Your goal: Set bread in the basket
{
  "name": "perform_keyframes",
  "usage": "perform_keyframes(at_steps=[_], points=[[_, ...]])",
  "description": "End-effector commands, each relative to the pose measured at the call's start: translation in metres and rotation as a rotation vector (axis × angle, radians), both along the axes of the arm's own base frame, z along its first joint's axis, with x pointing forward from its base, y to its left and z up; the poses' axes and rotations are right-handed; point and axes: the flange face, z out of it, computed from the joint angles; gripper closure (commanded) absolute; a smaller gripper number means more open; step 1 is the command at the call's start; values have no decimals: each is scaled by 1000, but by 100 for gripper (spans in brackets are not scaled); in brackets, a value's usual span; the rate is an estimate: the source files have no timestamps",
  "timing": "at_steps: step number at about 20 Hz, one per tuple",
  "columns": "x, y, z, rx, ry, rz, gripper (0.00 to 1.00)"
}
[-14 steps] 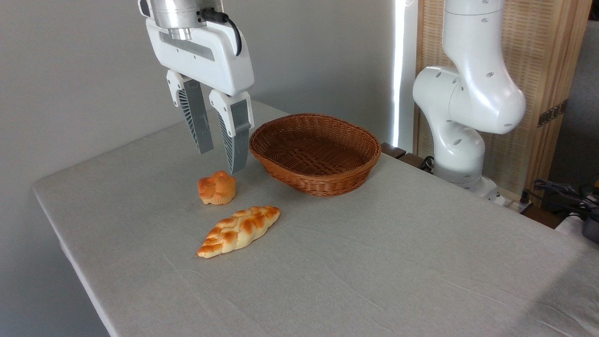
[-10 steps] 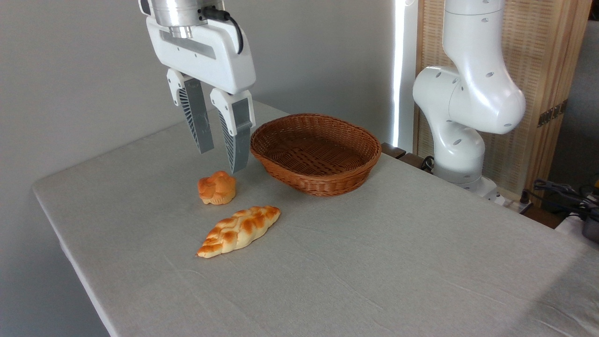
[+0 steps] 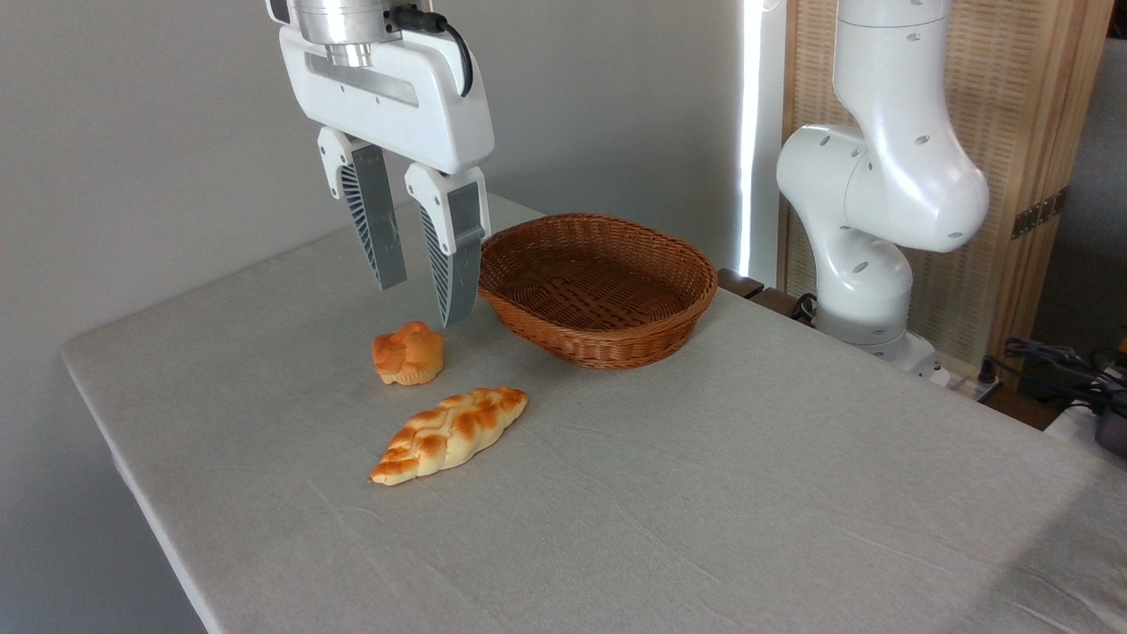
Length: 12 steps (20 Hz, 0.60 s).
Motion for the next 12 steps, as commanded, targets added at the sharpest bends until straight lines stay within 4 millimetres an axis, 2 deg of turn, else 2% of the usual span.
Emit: perform_keyframes(at_steps=[1, 5, 9, 11, 12], points=[[-4, 0, 5, -5, 9, 4, 0], [-3, -5, -2, -3, 24, -2, 0], [-17, -12, -27, -5, 41, -13, 0], [-23, -35, -47, -6, 20, -54, 0], [-29, -40, -53, -6, -4, -61, 0]])
